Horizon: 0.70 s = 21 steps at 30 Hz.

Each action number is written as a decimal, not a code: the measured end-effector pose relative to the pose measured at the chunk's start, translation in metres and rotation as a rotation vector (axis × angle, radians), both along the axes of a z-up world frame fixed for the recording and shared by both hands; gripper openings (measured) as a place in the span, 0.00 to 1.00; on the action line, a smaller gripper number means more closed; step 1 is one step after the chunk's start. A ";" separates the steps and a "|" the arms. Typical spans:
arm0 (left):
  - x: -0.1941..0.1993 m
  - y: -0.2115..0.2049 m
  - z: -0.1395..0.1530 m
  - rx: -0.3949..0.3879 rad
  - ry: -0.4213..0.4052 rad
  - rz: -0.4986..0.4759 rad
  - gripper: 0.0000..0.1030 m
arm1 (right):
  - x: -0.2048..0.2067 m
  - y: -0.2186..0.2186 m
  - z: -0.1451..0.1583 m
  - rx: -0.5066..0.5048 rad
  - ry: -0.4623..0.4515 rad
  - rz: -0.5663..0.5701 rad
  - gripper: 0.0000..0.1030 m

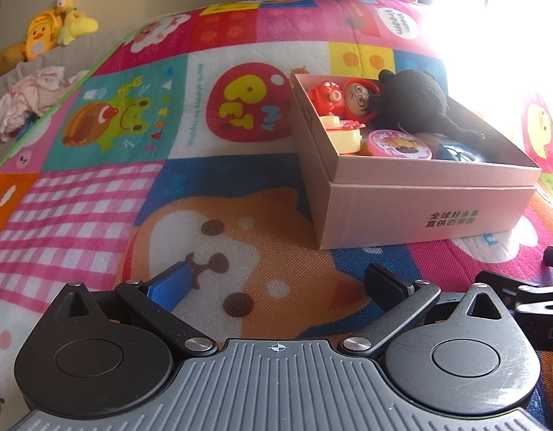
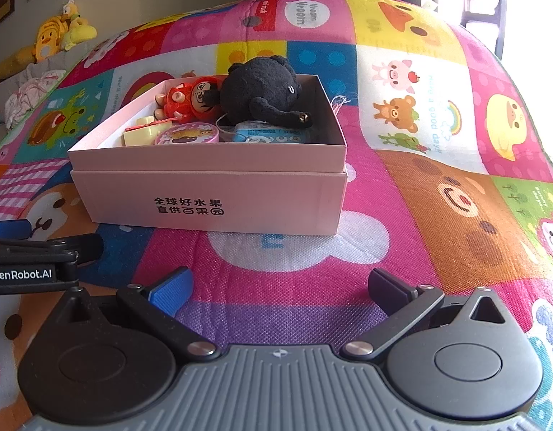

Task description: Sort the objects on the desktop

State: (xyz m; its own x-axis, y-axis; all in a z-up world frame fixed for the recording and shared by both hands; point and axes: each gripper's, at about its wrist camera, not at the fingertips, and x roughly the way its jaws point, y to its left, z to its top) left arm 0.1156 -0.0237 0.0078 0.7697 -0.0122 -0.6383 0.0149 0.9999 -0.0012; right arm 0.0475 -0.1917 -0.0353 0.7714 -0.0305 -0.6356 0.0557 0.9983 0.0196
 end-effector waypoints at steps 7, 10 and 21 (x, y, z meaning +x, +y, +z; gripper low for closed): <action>-0.013 -0.002 0.005 0.004 0.054 0.000 1.00 | -0.022 -0.014 0.002 0.008 0.020 -0.002 1.00; -0.028 -0.003 0.007 0.005 0.084 0.011 1.00 | -0.036 -0.024 0.001 0.009 0.022 -0.010 1.00; -0.043 -0.005 0.005 -0.006 0.058 -0.001 1.00 | -0.037 -0.021 -0.001 -0.014 0.010 0.008 1.00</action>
